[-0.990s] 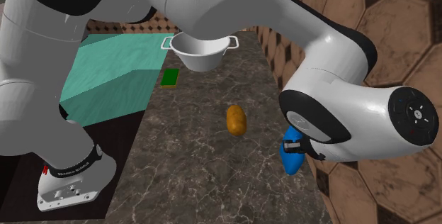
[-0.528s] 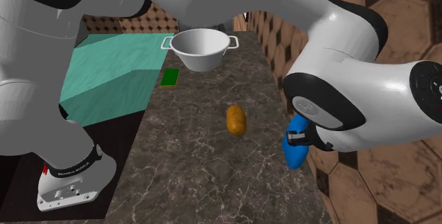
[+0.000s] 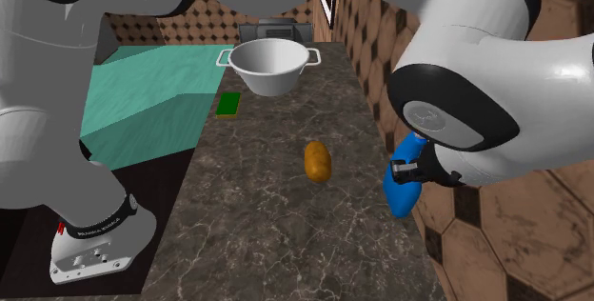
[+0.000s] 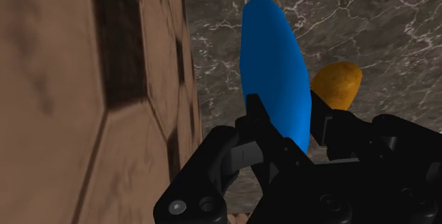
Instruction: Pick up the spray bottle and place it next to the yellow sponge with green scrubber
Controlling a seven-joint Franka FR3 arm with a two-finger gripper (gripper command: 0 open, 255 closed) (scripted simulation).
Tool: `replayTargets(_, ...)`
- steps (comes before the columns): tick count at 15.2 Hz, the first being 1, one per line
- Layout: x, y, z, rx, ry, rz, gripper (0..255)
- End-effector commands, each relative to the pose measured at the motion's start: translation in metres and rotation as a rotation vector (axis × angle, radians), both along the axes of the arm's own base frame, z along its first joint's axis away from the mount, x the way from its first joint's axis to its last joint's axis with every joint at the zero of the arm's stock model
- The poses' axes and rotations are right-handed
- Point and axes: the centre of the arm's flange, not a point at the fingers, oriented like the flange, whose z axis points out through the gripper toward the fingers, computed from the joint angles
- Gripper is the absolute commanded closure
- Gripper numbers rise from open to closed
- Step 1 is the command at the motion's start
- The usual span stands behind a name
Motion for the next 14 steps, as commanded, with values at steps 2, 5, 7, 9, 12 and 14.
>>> replayTargets(2,0.000,0.000,0.017,0.000,0.000,0.000,255)
replayTargets(5,0.000,0.000,0.033,0.000,0.000,0.000,255)
replayTargets(7,0.000,0.000,0.043,0.000,0.000,0.000,255)
replayTargets(9,0.000,0.000,0.054,0.000,0.000,0.000,255)
replayTargets(12,0.000,0.000,0.070,0.000,0.000,0.000,255)
replayTargets(14,0.000,0.000,0.080,0.000,0.000,0.000,255)
